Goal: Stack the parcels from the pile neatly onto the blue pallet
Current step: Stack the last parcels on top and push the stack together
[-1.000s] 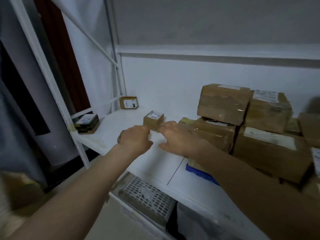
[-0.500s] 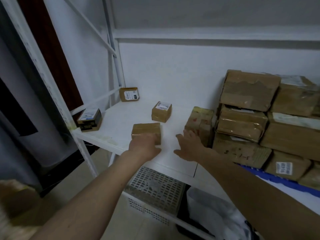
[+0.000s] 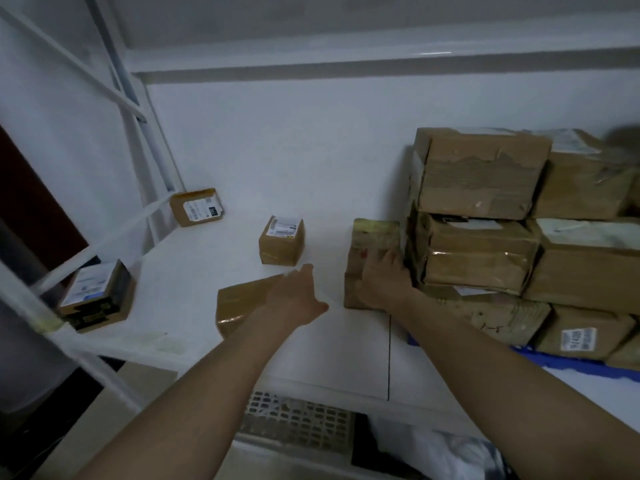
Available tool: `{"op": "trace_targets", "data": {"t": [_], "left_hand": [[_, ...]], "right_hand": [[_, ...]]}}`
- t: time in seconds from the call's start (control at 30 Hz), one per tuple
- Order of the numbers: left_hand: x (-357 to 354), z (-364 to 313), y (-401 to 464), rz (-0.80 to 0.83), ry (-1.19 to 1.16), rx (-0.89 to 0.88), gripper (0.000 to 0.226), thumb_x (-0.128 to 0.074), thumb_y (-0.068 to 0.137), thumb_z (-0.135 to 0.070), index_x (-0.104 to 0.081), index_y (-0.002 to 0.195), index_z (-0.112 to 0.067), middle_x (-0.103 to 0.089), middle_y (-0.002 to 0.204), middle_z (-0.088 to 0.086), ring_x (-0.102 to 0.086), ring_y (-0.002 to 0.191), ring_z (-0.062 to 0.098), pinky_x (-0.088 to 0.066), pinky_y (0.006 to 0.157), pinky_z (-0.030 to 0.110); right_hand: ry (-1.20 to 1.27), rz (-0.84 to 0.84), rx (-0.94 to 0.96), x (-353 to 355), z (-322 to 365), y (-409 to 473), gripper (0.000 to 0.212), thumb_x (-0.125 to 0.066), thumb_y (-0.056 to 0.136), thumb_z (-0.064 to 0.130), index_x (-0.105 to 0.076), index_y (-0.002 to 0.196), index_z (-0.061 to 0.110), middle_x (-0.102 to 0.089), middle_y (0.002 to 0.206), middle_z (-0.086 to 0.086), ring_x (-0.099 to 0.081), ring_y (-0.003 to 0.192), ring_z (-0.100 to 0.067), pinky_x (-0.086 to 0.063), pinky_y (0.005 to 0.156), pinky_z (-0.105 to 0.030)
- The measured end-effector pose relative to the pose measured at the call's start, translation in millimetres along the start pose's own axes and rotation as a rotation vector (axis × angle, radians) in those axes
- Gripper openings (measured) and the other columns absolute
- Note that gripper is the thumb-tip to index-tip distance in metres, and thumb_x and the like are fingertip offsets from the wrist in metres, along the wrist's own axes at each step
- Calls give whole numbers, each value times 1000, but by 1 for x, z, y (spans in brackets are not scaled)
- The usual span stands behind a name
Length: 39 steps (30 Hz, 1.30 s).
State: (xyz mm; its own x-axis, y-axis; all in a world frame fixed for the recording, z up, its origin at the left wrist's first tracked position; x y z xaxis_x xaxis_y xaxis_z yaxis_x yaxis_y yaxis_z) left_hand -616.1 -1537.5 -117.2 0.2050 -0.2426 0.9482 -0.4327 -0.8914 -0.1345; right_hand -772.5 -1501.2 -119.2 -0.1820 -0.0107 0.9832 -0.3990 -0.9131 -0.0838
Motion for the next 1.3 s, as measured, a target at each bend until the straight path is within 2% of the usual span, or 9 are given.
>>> {"op": "trace_targets", "data": {"t": [0.13,0.33,0.47,0.7,0.83,0.97,1.1,1.2,1.3], "left_hand": [[-14,-17,45,118,-76,-70,98,-72,80,-42,-12,151,-13,-32,151,8,-37,135,25,-38,105,37],[-44,-27,88,236,-273,-111,105,-74,80,-36,-4,152,-6,-19,158,9,-28,142,25,-30,107,29],[-53,-28,100,296,-552,-111,94,-85,67,-15,-31,144,-8,-49,139,13,-52,123,25,-44,101,31],[-26,-33,92,410,-841,-236,83,-86,49,-3,-54,125,-8,-61,116,7,-57,118,28,-48,97,36],[19,-15,85,343,-804,-284,82,-85,48,-14,-54,123,-6,-61,117,8,-56,117,27,-48,96,35],[70,14,77,184,-768,-220,97,-83,67,-2,-28,146,-15,-47,137,3,-50,125,23,-45,101,39],[121,7,64,169,-947,-377,82,-77,71,7,-38,140,-12,-53,132,8,-60,107,18,-57,85,39],[160,-6,54,157,-901,-562,87,-79,65,10,-40,139,-11,-58,129,6,-59,114,21,-49,97,47],[198,-24,45,115,-893,-647,85,-80,65,6,-40,136,-21,-64,116,-2,-64,103,9,-55,84,30]], "right_hand": [[123,78,-98,-9,-10,26,80,-44,94,47,-8,145,-2,-4,150,-34,-8,140,-46,-18,112,-52],[258,42,-225,-14,-17,50,91,-51,91,46,5,148,2,6,154,-28,-6,141,-42,-19,113,-49],[482,27,-288,-22,-21,49,102,-57,85,53,8,148,5,-10,152,-22,-23,137,-37,-27,111,-40],[632,52,-246,-21,-4,43,98,-66,79,53,-7,148,17,-28,141,-13,-39,125,-28,-38,99,-28],[691,-5,-162,7,30,38,100,-69,75,53,-7,147,23,-32,129,-9,-42,113,-23,-37,85,-21],[670,-95,-86,52,64,33,102,-73,70,52,-12,145,21,-27,129,-8,-42,113,-26,-39,82,-25],[618,-167,-13,108,86,22,98,-76,69,45,-16,143,23,-25,127,-7,-44,107,-24,-39,87,-27],[593,-278,-3,153,91,3,96,-79,68,42,-21,143,26,-27,124,-5,-42,99,-19,-39,92,-27],[565,-391,10,199,87,-18,95,-80,68,40,-24,143,24,-29,124,-5,-43,102,-19,-38,95,-26]]}}
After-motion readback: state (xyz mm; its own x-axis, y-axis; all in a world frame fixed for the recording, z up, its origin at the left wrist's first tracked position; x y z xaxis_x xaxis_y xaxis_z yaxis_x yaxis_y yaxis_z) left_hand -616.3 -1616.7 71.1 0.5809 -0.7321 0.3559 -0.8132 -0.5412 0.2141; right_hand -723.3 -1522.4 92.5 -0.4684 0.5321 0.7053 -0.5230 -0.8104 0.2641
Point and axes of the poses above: each hand's wrist, its own y-axis towards the middle knuckle, its own x-axis out of the back of the hand, z = x × y, the point moved 5 cm from there along y, towards the middle knuckle
